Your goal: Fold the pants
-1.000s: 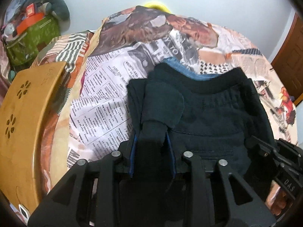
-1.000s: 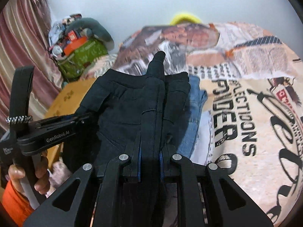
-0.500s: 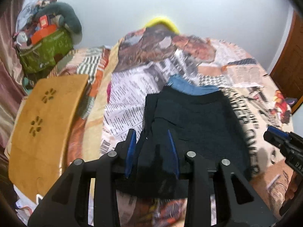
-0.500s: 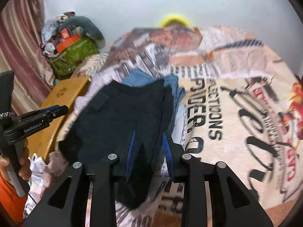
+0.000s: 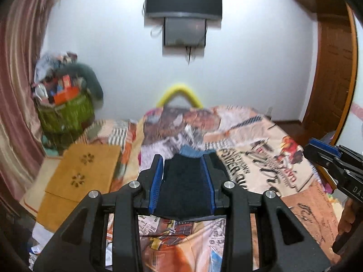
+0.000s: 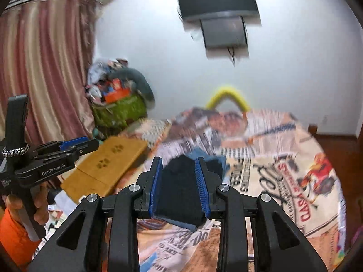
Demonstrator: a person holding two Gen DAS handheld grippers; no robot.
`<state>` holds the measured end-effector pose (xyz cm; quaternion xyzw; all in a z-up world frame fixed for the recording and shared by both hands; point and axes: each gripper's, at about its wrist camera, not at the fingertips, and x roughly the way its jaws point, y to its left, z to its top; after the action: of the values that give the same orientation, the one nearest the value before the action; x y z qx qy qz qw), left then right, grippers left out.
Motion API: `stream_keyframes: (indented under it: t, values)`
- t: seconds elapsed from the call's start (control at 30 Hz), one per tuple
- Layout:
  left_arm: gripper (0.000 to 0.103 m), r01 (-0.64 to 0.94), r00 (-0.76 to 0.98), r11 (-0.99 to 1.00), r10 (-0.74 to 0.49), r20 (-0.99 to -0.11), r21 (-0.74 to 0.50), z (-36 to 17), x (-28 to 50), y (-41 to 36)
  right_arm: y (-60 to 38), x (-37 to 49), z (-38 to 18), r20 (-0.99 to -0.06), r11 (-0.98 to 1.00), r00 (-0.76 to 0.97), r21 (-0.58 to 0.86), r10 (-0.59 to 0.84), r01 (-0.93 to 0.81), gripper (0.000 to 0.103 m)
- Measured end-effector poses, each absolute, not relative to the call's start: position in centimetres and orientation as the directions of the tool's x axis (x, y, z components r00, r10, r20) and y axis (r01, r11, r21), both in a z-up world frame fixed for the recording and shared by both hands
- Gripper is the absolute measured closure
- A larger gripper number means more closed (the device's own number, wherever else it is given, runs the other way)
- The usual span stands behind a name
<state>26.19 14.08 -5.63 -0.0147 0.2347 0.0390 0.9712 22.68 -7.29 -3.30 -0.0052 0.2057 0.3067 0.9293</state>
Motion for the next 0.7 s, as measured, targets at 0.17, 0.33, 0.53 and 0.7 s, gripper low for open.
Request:
stream_keyframes:
  t: [0.17,0.33,0.53,0.7]
  values:
    - [0.069,-0.092,0.933,0.996,0.090,-0.348,0.009,-2.6,19.2,11.5,-8.5,17.4,-0.6,-0.288,0.794,0.747,0.094,0.599,-0.601,0.076]
    - [0.069,-0.062,0.966,0.998,0.056,-0.252,-0.014,-0.8,13.3,9.6,-9.7,13.1,0.6,-0.205,0.788,0.765,0.064,0.611,-0.612,0.076]
    - [0.039,-0.069,0.979,0.998,0.068,-0.193,-0.001,-0.1,8.8,7.8,-10.6,9.7,0.4,-0.161,0.803,0.790,0.036,0.592,-0.595,0.076]
    - [0.011,-0.088,0.985,0.996,0.090,-0.148,0.024,-0.3,6.3,6.7,-11.2,9.0,-0.1,-0.154,0.820,0.807,0.041,0.569,-0.571,0.046]
